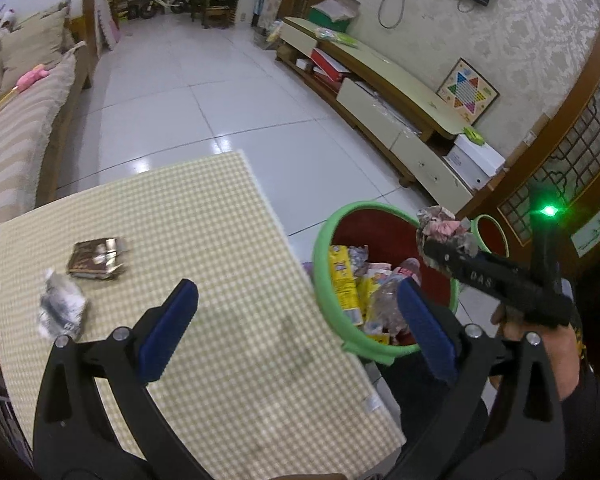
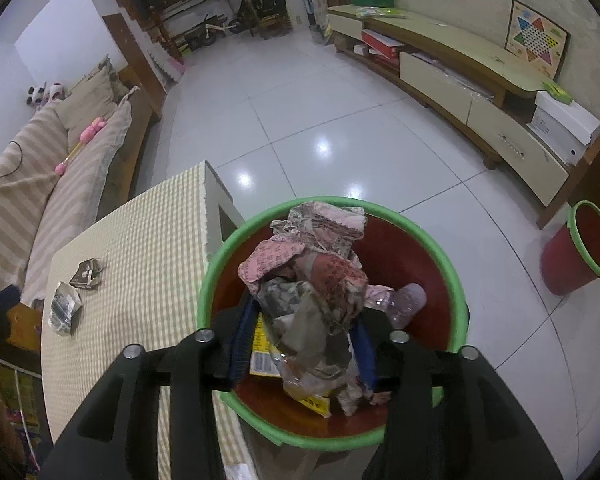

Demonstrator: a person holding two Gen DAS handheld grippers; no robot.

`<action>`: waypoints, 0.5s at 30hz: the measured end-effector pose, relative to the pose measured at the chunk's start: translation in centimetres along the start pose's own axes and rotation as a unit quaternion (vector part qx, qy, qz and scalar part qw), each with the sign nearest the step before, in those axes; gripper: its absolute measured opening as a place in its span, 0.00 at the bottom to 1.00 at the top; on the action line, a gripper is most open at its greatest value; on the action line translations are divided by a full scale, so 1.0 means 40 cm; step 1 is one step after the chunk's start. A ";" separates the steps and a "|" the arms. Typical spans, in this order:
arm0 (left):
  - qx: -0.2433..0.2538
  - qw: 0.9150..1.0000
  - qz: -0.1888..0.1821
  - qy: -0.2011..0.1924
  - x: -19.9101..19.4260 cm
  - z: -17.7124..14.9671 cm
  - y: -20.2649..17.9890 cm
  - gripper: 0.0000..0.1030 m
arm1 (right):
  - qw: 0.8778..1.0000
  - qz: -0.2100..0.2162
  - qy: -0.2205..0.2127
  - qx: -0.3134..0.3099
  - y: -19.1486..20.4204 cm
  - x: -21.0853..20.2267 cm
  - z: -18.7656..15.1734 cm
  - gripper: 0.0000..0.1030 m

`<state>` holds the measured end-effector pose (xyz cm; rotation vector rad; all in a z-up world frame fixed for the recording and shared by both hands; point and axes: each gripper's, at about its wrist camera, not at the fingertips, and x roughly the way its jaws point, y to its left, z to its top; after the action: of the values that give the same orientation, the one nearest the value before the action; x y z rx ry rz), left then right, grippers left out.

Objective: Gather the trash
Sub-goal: 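Move both open tools back over the table toward the cup and box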

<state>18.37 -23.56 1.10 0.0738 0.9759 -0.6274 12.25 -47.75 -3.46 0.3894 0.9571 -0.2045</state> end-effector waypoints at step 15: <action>-0.072 0.996 0.041 -0.029 -0.141 -0.103 0.209 0.95 | 0.998 -0.017 -0.025 -0.051 0.182 -0.068 -0.016 0.92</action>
<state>17.46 -12.73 1.40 -0.0319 0.9539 -0.4794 12.69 -40.84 0.14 0.2738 0.9212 -0.1939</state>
